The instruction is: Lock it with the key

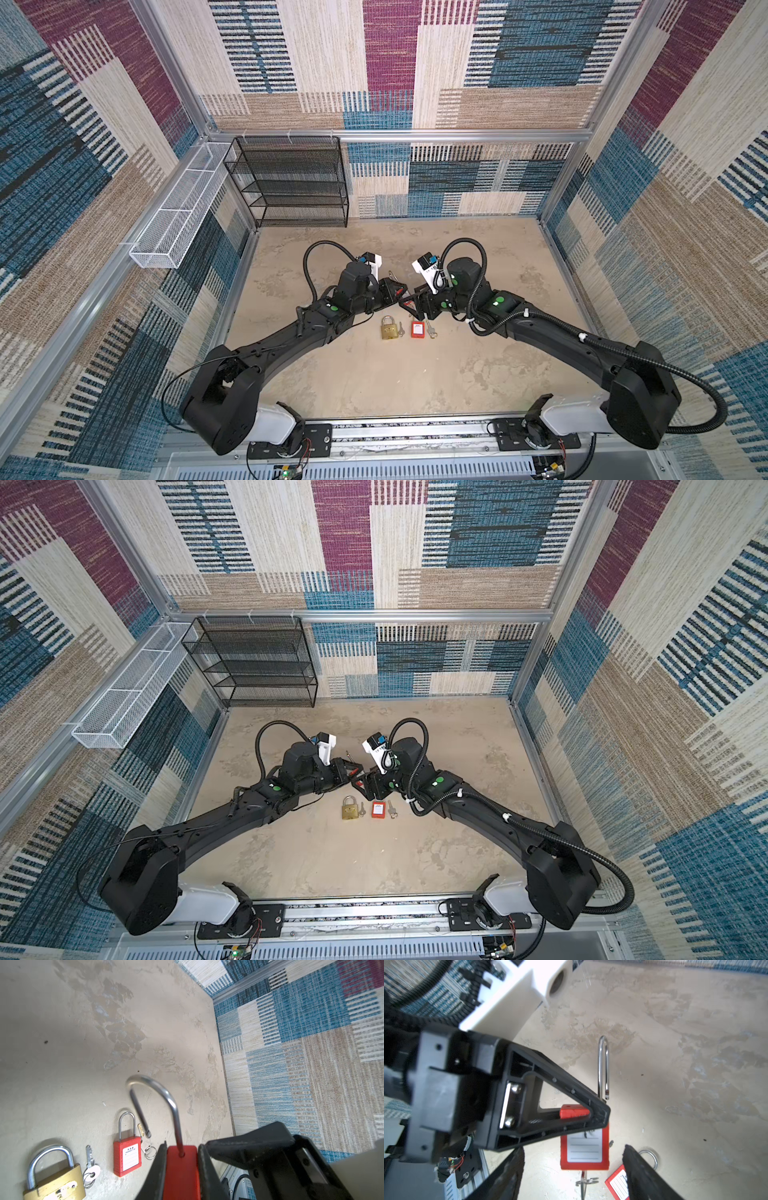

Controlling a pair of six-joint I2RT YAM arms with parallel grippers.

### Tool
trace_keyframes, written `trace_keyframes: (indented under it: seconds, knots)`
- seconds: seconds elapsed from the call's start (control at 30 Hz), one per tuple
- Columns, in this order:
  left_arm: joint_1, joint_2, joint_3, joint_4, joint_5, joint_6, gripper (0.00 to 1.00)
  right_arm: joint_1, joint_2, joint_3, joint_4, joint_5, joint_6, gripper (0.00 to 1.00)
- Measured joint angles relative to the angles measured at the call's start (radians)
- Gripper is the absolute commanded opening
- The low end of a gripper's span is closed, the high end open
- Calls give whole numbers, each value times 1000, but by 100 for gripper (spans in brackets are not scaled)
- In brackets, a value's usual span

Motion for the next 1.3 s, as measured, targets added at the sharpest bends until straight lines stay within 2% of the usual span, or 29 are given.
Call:
trace_keyframes:
  seconds: [0.13,0.23,0.47,0.67,0.77,1.0,1.3]
  knots:
    - [43,-69,10,0,-68,18,0,-41,-53,-3,52,-11,66,78]
    - [77,-145,-31,41,-148,17,0,-80,-71,-1,132,-39,166,78]
    - [138,-268,-137,141,-283,-15,0,-87,-19,-4,395,-134,437,78]
    - [206,-301,-212,342,-273,-94,0,-87,86,12,578,-214,633,78]
    - [211,-297,-215,430,-221,-121,0,-87,119,31,647,-238,695,78]
    - [218,-240,-213,644,-140,-196,0,-75,212,80,784,-275,802,78]
    - [218,-203,-207,793,-99,-251,0,-29,351,196,818,-298,859,77]
